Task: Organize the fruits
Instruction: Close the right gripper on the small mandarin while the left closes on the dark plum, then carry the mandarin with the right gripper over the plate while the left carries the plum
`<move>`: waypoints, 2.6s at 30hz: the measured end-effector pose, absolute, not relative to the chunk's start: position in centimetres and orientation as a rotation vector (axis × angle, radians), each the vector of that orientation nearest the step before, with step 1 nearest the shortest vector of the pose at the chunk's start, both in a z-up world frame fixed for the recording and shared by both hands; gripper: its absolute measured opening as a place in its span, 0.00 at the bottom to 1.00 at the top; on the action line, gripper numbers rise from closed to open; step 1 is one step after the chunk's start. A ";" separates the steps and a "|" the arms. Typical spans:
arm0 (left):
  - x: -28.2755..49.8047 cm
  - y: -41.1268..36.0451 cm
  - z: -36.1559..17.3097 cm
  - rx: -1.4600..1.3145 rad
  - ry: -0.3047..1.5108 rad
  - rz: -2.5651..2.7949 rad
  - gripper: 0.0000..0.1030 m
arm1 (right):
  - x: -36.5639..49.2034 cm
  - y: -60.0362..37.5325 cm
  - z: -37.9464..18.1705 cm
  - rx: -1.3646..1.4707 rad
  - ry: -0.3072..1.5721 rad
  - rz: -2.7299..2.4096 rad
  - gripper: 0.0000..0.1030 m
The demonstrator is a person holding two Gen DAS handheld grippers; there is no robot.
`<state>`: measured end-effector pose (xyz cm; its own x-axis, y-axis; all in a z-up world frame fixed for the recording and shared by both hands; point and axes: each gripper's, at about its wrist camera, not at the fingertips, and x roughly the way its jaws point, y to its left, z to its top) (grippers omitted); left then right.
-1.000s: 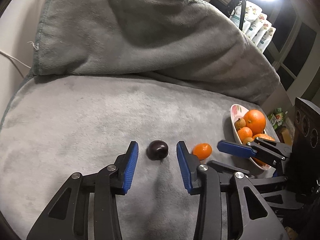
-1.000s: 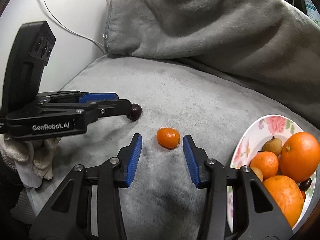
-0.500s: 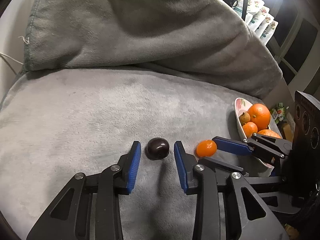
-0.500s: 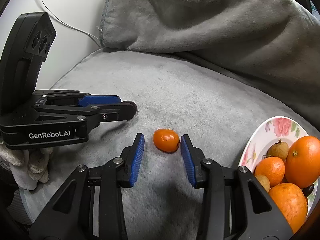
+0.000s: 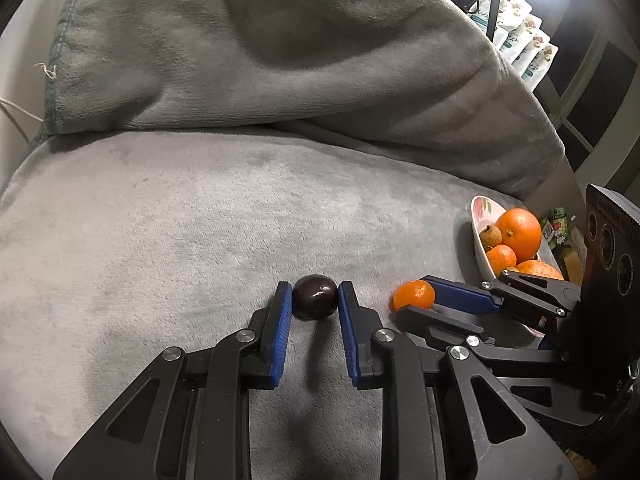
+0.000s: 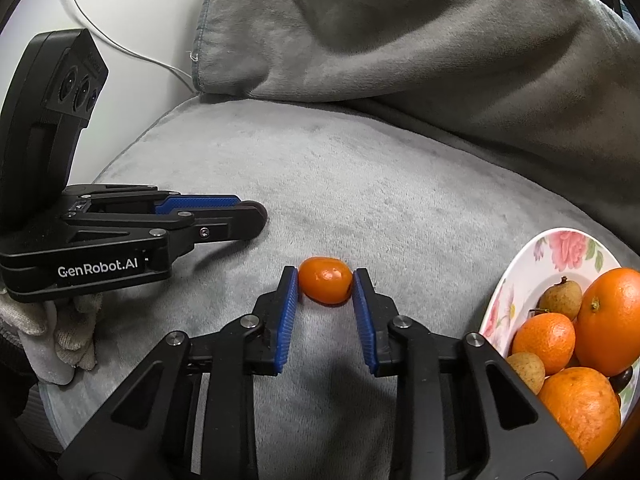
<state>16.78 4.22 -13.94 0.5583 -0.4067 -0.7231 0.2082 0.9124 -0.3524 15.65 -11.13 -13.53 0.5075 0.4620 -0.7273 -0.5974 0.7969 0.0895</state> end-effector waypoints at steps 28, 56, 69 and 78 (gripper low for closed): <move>15.5 1.4 -9.5 -0.284 0.828 -0.439 0.21 | 9.8 -19.6 -7.6 -0.062 0.655 0.624 0.28; 16.0 -9.3 -6.7 -0.171 0.803 -0.577 0.21 | 8.9 -32.4 -7.4 0.065 0.625 0.435 0.28; 17.0 -11.8 -7.3 -0.135 0.828 -0.591 0.21 | 10.5 -33.6 -9.2 0.106 0.669 0.445 0.28; 17.6 -12.1 -7.4 -0.135 0.840 -0.593 0.21 | 10.6 -33.1 -9.5 0.112 0.677 0.476 0.28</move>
<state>17.58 -12.12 -7.44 0.5169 -0.5436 -0.6612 0.4403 0.8313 -0.3392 10.56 -33.07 -9.55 0.6772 0.4582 -0.5757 -0.3869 0.8873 0.2511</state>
